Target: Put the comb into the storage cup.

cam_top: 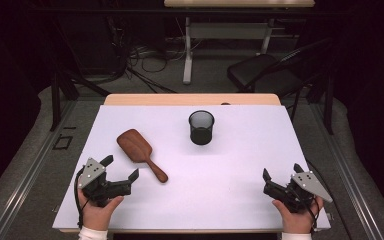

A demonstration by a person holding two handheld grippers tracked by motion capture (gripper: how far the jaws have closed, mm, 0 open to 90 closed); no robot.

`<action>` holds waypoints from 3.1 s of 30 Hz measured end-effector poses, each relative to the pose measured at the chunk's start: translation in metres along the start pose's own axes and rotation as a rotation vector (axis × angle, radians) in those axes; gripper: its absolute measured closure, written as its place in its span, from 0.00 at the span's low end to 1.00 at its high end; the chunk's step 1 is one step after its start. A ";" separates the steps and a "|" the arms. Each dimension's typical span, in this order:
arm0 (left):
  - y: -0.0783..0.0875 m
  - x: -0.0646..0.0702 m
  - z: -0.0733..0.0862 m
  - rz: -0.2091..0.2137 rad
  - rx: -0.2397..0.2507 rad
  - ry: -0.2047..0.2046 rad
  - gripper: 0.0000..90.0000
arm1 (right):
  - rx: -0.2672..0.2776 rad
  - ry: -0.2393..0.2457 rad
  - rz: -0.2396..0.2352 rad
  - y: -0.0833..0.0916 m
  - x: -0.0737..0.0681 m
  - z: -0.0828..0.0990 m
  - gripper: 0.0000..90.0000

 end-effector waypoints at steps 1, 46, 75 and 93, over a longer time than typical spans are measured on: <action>-0.002 0.001 0.000 0.002 -0.005 -0.003 0.00 | -0.001 -0.001 0.001 0.000 0.000 0.000 0.03; -0.087 0.013 -0.002 -0.008 -0.197 0.154 0.76 | -0.045 -0.008 -0.039 -0.005 -0.006 0.010 0.08; -0.108 0.015 0.032 -0.015 -0.343 0.131 1.00 | -0.053 -0.008 -0.049 -0.007 -0.007 0.013 0.11; -0.112 0.015 0.052 -0.031 -0.463 0.104 1.00 | -0.059 -0.004 -0.055 -0.007 -0.007 0.014 0.13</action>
Point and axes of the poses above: each handheld gripper's, and its own axes: y roughly backward along the jaws, z roughly out of its underside, x roughly to its right, the point moved 10 cm from there along -y, roughly forward along the jaws, and after that the axes turned 9 degrees about y, right-handed, at the moved point
